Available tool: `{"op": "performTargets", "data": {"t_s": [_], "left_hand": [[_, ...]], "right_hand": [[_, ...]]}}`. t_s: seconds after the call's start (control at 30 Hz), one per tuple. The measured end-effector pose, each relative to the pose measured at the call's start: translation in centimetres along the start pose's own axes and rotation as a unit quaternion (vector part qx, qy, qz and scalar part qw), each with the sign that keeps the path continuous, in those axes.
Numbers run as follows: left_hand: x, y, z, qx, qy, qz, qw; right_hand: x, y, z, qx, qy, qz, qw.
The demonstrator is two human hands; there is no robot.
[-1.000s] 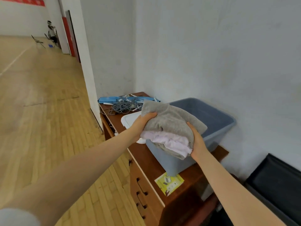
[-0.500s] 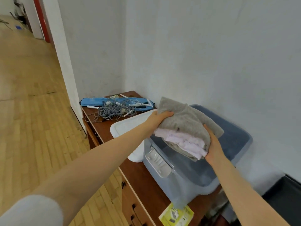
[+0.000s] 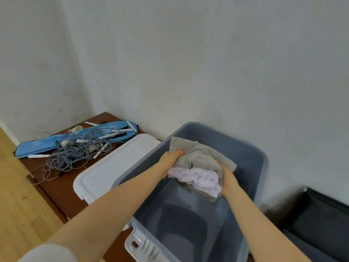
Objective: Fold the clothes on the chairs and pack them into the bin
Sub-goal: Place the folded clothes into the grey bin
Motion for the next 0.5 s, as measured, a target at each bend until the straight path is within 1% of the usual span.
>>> {"op": "performTargets", "data": {"t_s": [0.07,0.13,0.17,0.2,0.27,0.33,0.4,0.47,0.5], "left_hand": [[0.3,-1.4,-2.2,-0.022,-0.018,0.013,1.0],[1.0,-1.7,-4.1,-0.012,-0.011,0.013,1.0],[1.4,-1.8,-5.4,-0.008,-0.012,0.009,1.0],[2.5,-1.7,-8.2,-0.012,-0.031,-0.001,0.999],[2.8,-2.6,-9.6,-0.017,-0.036,-0.015,0.999],[3.6,-3.1,-11.7,-0.021,-0.057,-0.038,0.997],[4.0,-3.6,-13.6,-0.017,-0.072,-0.034,0.997],[4.3,-4.1,-15.6,-0.004,-0.078,-0.024,0.997],[4.1,-4.2,-16.2,0.003,-0.067,-0.024,0.997]], "right_hand": [[-1.1,1.1,-1.4,0.015,0.028,-0.066,0.997],[-2.2,2.2,-2.0,0.021,0.071,-0.11,0.991],[-3.0,2.8,-2.2,0.028,0.11,-0.108,0.988],[-4.4,2.9,-3.0,0.029,0.153,-0.114,0.981],[-5.1,3.3,-3.0,0.042,0.188,-0.082,0.978],[-6.6,3.4,-3.3,0.047,0.248,-0.059,0.966],[-7.1,3.4,-3.9,0.044,0.281,-0.049,0.957],[-8.0,3.8,-6.0,0.012,0.298,-0.073,0.952],[-8.3,4.0,-6.7,-0.01,0.31,-0.073,0.948]]}}
Point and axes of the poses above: each hand's wrist, its own z-axis away from the middle knuckle, its own x-axis out of the palm, y = z × x, the point moved 9 cm from there along -z, towards the middle knuckle, and after that the axes turned 14 degrees about -y, right-handed, at the moved point
